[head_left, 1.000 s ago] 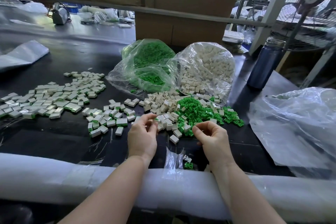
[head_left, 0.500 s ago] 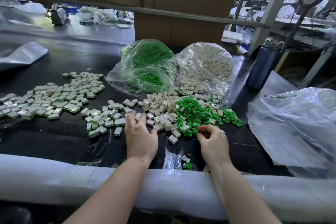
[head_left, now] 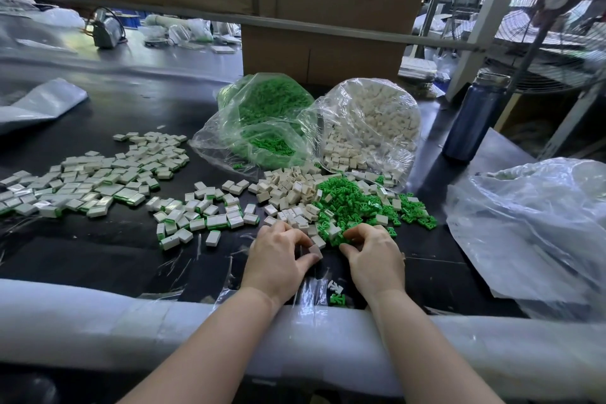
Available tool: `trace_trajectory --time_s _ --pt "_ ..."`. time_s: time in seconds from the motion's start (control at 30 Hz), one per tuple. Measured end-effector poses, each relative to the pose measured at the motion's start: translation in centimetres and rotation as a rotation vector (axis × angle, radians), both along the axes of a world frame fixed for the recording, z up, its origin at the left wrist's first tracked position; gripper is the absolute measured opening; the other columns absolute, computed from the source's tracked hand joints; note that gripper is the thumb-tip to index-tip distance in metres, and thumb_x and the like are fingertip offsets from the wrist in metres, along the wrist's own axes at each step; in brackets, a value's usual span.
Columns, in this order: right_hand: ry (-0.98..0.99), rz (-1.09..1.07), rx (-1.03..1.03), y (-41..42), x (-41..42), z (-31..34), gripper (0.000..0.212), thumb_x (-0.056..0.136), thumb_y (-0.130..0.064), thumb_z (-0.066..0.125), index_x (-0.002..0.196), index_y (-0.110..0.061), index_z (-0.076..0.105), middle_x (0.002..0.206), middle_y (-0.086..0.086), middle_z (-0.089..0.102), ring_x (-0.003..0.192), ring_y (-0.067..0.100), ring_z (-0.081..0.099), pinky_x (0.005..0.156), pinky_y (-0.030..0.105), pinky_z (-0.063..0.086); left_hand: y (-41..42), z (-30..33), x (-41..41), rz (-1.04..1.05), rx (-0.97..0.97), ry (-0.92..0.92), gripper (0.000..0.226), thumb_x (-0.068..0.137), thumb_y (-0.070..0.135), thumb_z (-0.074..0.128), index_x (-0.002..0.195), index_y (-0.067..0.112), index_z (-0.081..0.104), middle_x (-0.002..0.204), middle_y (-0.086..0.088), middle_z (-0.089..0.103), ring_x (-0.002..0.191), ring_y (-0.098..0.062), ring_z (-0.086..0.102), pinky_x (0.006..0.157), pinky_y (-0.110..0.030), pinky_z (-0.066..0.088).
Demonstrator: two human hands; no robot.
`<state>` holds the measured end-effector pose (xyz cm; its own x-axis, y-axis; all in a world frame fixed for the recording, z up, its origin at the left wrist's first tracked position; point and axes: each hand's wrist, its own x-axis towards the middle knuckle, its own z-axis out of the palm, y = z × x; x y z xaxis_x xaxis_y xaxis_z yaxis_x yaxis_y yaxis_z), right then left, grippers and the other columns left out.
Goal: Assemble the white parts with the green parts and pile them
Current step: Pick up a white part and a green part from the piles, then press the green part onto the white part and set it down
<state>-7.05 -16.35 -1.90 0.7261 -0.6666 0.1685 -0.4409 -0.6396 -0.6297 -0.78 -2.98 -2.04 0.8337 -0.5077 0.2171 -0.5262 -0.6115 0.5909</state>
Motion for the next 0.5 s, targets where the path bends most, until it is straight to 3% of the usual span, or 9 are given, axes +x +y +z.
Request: trace_trajectory --time_s 0.17,0.37,0.5 --pt "-0.002 0.002 0.001 -0.05 -0.1 -0.07 0.012 0.085 -0.02 0.066 0.096 -0.019 0.066 0.106 0.0 0.057 0.097 0.018 0.053 0.073 0.023 0.034 0.04 0.33 -0.3 -0.105 -0.088 0.04 0.015 0.079 0.024 0.072 0.077 0.027 0.057 0.084 0.012 0.055 0.085 -0.007 0.052 0.083 -0.022 0.044" --pt "-0.007 0.0 0.009 -0.09 -0.15 -0.03 0.006 0.084 -0.02 0.067 0.09 -0.018 0.066 0.102 -0.001 0.058 0.092 0.016 0.053 0.072 0.022 0.033 0.06 0.41 -0.28 -0.122 -0.106 0.095 0.02 0.08 0.022 0.071 0.073 0.031 0.055 0.073 0.016 0.059 0.07 0.002 0.054 0.067 -0.008 0.041" --pt "-0.036 -0.007 0.01 -0.09 -0.16 -0.09 0.005 0.084 -0.021 0.066 0.088 -0.018 0.067 0.098 -0.002 0.058 0.084 0.013 0.048 0.068 0.022 0.031 0.14 0.4 -0.24 -0.118 -0.124 0.101 0.014 0.081 0.021 0.07 0.084 0.03 0.059 0.079 0.014 0.061 0.076 -0.003 0.058 0.067 -0.005 0.041"
